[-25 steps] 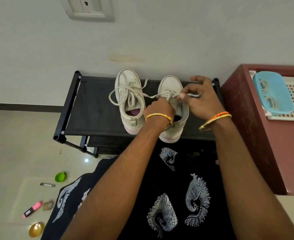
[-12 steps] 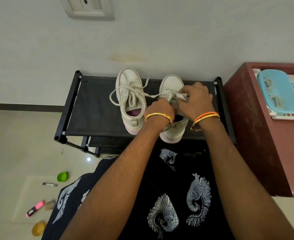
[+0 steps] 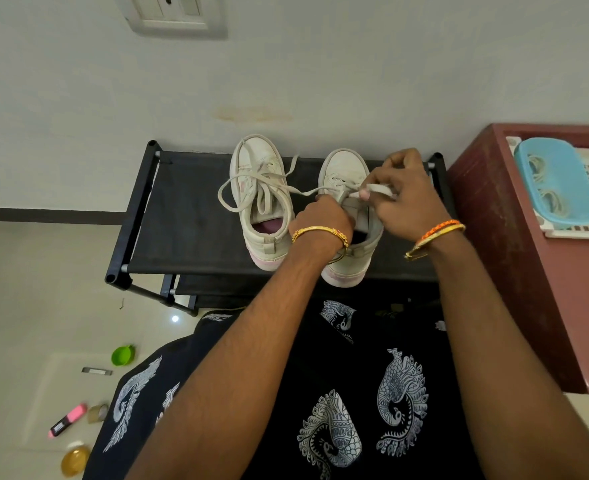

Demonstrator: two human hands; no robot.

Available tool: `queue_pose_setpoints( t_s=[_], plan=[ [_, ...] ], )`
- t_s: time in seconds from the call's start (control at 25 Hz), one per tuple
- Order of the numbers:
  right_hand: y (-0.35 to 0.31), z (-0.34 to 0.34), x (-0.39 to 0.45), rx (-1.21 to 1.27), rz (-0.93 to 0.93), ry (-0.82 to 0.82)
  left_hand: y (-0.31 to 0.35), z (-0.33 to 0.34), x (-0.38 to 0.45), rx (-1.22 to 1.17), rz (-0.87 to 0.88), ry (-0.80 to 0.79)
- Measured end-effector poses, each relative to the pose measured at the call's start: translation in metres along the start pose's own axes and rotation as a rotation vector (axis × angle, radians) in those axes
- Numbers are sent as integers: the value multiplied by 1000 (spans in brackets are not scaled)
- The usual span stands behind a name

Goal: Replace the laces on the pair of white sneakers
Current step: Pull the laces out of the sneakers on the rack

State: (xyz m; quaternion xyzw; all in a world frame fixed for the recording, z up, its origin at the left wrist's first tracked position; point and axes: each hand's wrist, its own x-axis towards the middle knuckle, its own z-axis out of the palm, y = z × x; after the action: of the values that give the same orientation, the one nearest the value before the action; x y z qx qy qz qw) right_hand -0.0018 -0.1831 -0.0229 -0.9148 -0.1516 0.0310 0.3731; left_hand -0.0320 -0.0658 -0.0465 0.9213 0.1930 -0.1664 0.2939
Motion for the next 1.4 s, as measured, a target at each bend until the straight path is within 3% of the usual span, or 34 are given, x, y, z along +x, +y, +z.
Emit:
queue_pose_setpoints(
  t_s=[0.16,0.32,0.36,0.56,0.68,1.08,1.2,1.4],
  plan=[
    [3,-12,-4,193,34,-6,1,-1,-1,6,5,5],
    [-3,-4,2,671,174,74,1,0,0,-11,8,6],
    [-4,-2,4,651,173,102,0,0,0,-15,7,5],
    [-12,16,8,-55,28,5,0,1,2,-10,8,-3],
    [-10,18,11,-425,66,-75,0,0,2,-23,9,-6],
    [-11,7,1,-366,51,-262,2,-2,-4,1,-15,7],
    [-2,-8,-6,-244,74,-292,4,-3,-4,-38,-19,5],
    [31,-33,-6,-22,224,116,6,-7,-12,67,10,102]
  ],
)
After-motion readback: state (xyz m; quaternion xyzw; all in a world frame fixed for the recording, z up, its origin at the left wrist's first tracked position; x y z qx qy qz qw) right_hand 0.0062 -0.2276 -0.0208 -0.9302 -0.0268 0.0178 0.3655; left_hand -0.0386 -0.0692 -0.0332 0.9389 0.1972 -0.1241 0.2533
